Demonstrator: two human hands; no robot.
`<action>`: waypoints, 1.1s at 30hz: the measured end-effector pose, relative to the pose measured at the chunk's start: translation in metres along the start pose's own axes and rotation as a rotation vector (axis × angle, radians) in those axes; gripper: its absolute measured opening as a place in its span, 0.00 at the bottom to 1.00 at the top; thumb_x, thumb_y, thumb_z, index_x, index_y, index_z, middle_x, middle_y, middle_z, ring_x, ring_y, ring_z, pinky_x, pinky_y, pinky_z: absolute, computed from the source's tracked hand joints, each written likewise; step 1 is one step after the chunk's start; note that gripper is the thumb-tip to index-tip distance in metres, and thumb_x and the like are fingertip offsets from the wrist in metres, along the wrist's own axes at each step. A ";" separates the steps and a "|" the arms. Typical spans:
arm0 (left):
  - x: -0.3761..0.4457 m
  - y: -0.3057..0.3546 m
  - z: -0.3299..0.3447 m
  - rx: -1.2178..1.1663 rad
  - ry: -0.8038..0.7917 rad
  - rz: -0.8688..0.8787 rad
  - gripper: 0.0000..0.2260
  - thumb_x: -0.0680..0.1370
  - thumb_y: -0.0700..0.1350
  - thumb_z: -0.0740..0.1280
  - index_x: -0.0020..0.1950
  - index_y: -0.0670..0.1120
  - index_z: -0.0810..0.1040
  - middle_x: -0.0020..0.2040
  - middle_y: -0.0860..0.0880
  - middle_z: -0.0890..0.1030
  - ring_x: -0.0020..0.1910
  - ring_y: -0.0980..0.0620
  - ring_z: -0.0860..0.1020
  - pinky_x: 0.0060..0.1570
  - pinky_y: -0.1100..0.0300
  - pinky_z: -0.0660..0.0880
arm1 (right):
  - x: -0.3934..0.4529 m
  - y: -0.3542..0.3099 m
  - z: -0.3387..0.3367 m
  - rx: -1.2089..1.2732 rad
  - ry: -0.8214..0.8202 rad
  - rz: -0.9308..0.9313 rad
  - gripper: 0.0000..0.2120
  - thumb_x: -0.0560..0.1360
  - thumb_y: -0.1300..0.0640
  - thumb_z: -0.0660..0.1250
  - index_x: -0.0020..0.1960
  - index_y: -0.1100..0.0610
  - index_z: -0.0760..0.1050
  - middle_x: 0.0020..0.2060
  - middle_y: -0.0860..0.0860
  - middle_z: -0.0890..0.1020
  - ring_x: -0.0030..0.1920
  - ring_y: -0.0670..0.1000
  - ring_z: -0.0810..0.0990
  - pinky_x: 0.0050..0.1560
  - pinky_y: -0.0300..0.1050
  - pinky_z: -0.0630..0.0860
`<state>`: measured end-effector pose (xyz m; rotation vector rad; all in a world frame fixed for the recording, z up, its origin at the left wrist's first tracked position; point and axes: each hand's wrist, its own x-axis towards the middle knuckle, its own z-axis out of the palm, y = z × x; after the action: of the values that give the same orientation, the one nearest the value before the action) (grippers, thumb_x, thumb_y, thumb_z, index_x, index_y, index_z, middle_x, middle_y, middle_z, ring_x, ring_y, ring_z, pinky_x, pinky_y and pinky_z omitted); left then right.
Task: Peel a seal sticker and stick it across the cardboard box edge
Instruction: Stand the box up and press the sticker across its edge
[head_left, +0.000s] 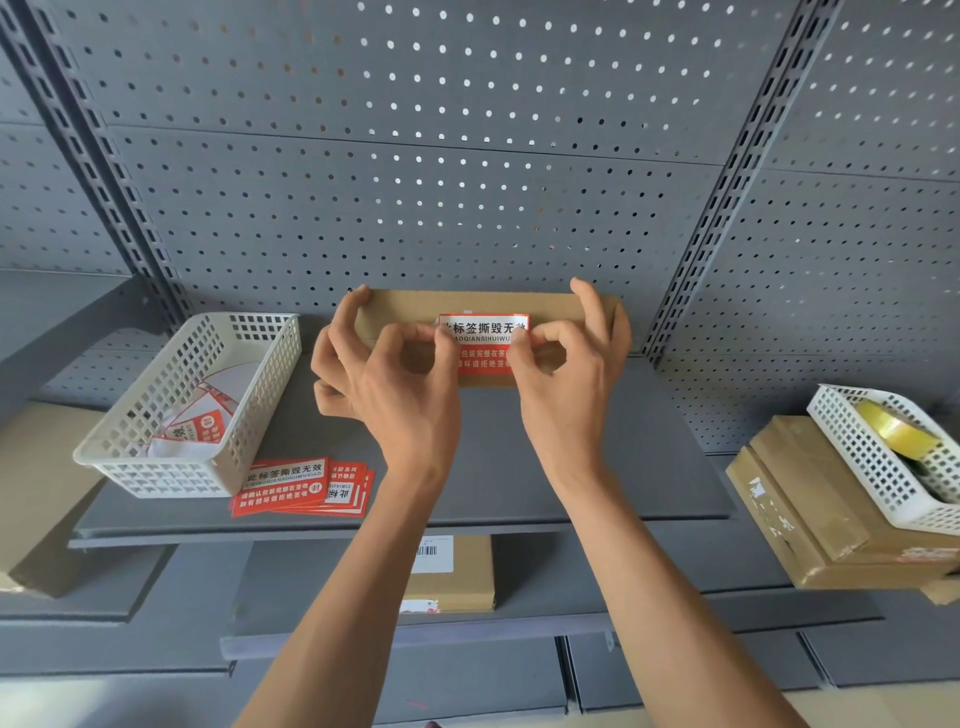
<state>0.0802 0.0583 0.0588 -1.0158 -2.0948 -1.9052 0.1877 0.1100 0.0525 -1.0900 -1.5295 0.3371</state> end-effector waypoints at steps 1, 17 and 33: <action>0.000 0.000 0.000 0.001 0.003 0.003 0.12 0.75 0.55 0.72 0.34 0.54 0.78 0.72 0.59 0.70 0.73 0.50 0.62 0.65 0.48 0.54 | 0.000 0.000 0.000 0.001 0.000 0.001 0.09 0.73 0.51 0.70 0.38 0.55 0.77 0.74 0.45 0.71 0.77 0.59 0.59 0.73 0.58 0.61; 0.000 -0.005 0.000 -0.051 -0.022 0.004 0.04 0.75 0.53 0.72 0.44 0.54 0.81 0.73 0.58 0.70 0.73 0.50 0.61 0.65 0.49 0.53 | 0.001 -0.004 -0.007 0.040 0.001 -0.009 0.07 0.74 0.60 0.69 0.49 0.57 0.72 0.72 0.49 0.72 0.76 0.61 0.61 0.71 0.62 0.63; -0.001 -0.003 0.002 -0.013 -0.033 -0.016 0.03 0.76 0.52 0.70 0.44 0.55 0.80 0.73 0.59 0.67 0.74 0.51 0.59 0.64 0.51 0.50 | 0.003 -0.008 -0.002 0.016 0.031 0.026 0.13 0.72 0.64 0.66 0.56 0.54 0.76 0.69 0.46 0.73 0.74 0.56 0.62 0.71 0.56 0.64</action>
<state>0.0798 0.0600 0.0558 -1.0436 -2.1171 -1.9243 0.1867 0.1072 0.0605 -1.0985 -1.4838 0.3487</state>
